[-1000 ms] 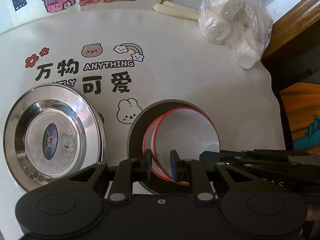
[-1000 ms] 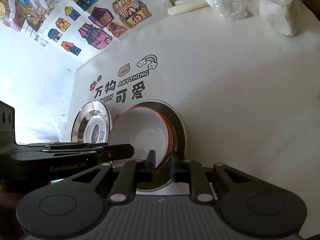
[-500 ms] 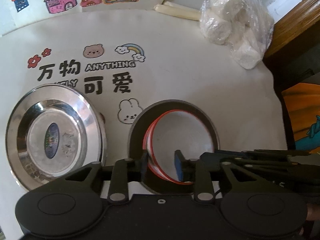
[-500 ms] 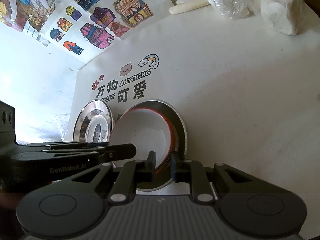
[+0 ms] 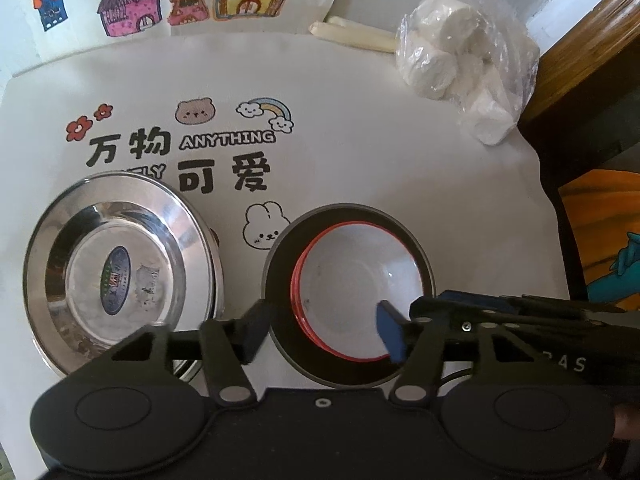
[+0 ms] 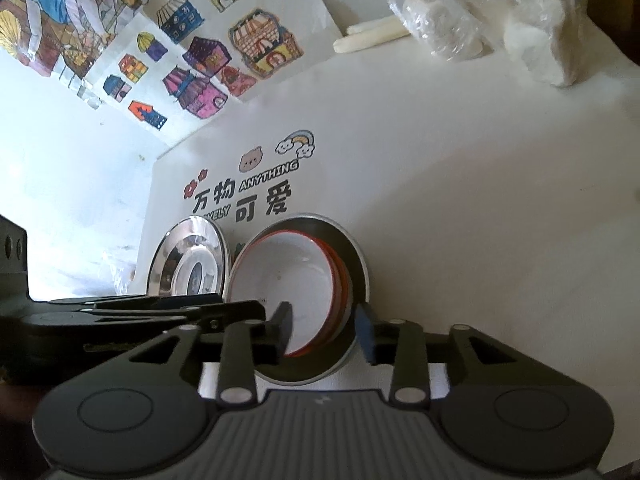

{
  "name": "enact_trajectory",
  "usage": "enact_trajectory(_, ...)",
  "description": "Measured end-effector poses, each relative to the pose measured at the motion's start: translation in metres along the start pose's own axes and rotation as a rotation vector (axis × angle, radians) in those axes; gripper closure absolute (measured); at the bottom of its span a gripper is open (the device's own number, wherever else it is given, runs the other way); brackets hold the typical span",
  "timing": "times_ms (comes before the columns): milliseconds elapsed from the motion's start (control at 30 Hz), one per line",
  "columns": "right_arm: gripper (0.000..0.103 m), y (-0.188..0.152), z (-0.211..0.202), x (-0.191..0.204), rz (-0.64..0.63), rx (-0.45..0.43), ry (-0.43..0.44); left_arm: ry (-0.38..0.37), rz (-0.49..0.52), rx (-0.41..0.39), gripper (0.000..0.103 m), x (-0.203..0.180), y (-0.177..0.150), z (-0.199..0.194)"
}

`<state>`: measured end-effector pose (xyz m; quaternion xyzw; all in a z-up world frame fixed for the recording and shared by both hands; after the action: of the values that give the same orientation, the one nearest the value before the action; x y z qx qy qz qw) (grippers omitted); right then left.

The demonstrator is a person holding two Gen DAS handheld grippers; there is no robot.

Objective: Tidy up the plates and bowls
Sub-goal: 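Open both grippers to release the white bowl into the nested bowls, then move both grippers to the steel bowl rim holding the nested bowls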

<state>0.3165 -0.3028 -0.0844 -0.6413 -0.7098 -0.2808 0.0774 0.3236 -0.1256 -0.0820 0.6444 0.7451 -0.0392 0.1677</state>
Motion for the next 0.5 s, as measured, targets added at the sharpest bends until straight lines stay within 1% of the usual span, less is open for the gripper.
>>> enact_trajectory(100, 0.045, -0.005, -0.006, 0.0, 0.016, -0.027, -0.022, -0.003, -0.009, -0.018, 0.028, 0.004, -0.001, -0.006)
enact_trajectory(167, 0.027, -0.008, -0.01, -0.001, 0.036, -0.047, -0.039, -0.007, -0.025, -0.024, 0.021, 0.008, -0.001, -0.01)
enact_trajectory(200, 0.021, -0.01, -0.013, -0.002, 0.049, -0.059, -0.046, -0.01, -0.039, -0.024, 0.016, 0.011, -0.002, -0.011)
enact_trajectory(233, 0.012, -0.011, -0.015, -0.003, 0.061, -0.071, -0.055, -0.012, -0.051, -0.024, 0.011, 0.013, -0.002, -0.013)
enact_trajectory(267, 0.007, -0.014, -0.017, -0.003, 0.07, -0.08, -0.067, -0.015, -0.062, -0.024, 0.009, 0.016, -0.003, -0.015)
enact_trajectory(300, 0.005, -0.016, -0.019, -0.003, 0.077, -0.086, -0.081, -0.015, -0.07, -0.024, 0.006, 0.018, -0.004, -0.016)
enact_trajectory(333, 0.0, -0.019, -0.02, -0.003, 0.081, -0.091, -0.1, -0.012, -0.076, -0.023, 0.002, 0.02, -0.006, -0.017)
enact_trajectory(500, 0.0, -0.032, -0.029, 0.001, 0.047, -0.097, -0.22, 0.003, -0.116, 0.001, 0.001, 0.03, -0.013, -0.018)
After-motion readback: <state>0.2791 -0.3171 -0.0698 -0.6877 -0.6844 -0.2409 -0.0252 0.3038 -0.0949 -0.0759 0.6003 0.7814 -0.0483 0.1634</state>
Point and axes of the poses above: each gripper's, at about its wrist camera, not at the fingertips, and z roughly the way its jaws point, x to its left, y to its top, the point moved 1 cm from there along z, roughly the way its jaws point, and after that the axes turned 12 degrees about -z, right-handed, at the moved point
